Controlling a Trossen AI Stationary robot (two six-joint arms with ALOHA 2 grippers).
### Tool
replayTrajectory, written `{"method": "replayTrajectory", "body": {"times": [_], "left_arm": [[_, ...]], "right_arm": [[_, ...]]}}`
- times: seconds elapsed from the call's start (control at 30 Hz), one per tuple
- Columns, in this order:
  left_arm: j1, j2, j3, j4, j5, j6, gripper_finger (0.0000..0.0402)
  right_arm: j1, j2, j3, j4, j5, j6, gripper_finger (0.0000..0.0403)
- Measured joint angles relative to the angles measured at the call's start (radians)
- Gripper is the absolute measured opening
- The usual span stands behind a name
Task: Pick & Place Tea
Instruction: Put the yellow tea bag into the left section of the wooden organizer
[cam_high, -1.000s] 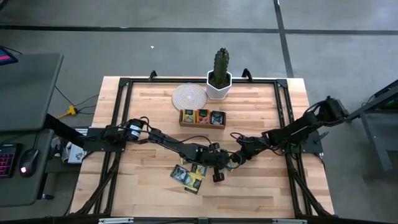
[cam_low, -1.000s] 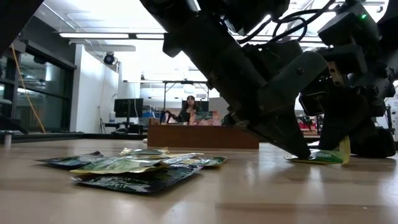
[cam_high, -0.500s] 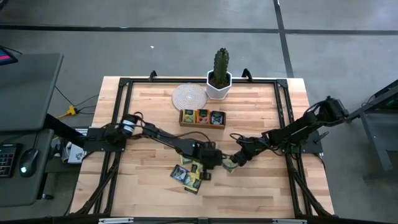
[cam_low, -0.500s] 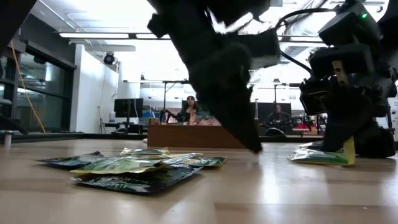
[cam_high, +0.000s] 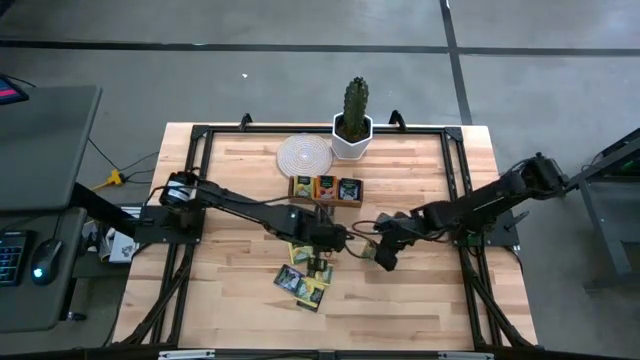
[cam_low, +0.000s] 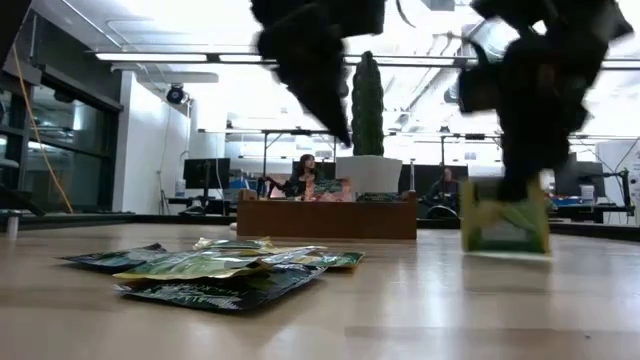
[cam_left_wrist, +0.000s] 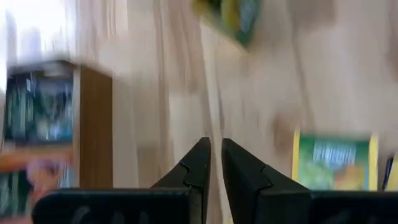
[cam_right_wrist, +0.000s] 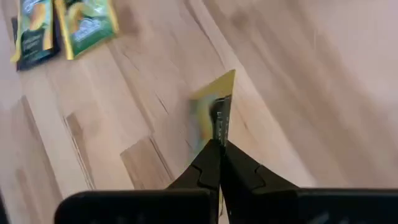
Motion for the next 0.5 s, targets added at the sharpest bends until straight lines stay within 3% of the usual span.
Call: {"method": "replayTrajectory", "body": {"times": [0.13, 0.23, 0.37, 0.5], "left_arm": [[0.001, -0.050, -0.007, -0.002, -0.004, 0.034, 0.0037], [0.001, -0.143, -0.086, 0.032, 0.005, 0.071, 0.0037], [0.015, -0.276, -0.279, 0.181, 0.060, 0.078, 0.0037], [0.050, -0.419, -0.503, 0.482, 0.222, 0.065, 0.0037]], "right_arm": [[0.000, 0.006, 0.187, -0.247, 0.072, -0.159, 0.0000], [-0.001, 0.006, 0.304, -0.386, 0.151, -0.224, 0.0000], [-0.013, 0.006, 0.430, -0.489, 0.219, -0.279, 0.0000], [-0.037, 0.006, 0.510, -0.509, 0.238, -0.359, 0.0000]]}}
